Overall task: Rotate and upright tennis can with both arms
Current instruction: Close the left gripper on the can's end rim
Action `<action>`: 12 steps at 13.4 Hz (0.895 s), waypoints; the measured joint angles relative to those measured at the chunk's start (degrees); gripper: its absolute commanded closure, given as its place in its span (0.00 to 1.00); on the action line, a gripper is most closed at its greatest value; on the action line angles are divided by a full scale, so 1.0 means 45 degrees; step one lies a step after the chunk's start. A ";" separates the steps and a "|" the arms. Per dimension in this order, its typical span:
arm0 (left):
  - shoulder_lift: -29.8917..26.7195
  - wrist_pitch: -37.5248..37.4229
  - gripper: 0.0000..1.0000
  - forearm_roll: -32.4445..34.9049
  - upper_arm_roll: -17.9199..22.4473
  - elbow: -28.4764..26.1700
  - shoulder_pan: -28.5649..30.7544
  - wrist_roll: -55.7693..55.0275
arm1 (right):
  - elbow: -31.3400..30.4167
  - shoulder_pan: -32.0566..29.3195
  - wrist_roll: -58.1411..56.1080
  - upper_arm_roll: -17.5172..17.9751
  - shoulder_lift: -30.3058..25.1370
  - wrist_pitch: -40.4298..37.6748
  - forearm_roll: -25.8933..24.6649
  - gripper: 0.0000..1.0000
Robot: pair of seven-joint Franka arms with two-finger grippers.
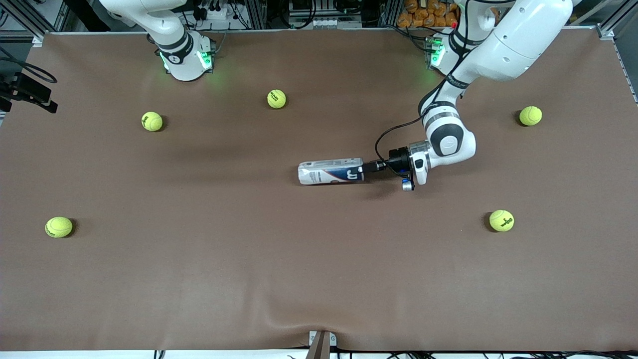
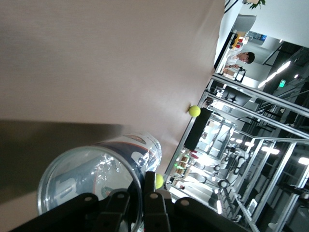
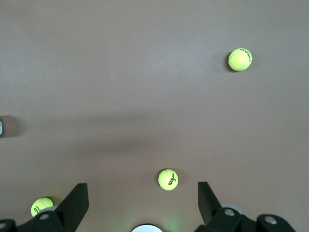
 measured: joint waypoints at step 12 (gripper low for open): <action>-0.3091 0.3124 1.00 0.6769 -0.0141 0.1237 -0.1786 -1.0671 | 0.0000 0.0000 0.0000 -0.0009 0.0000 0.0001 0.0000 0.00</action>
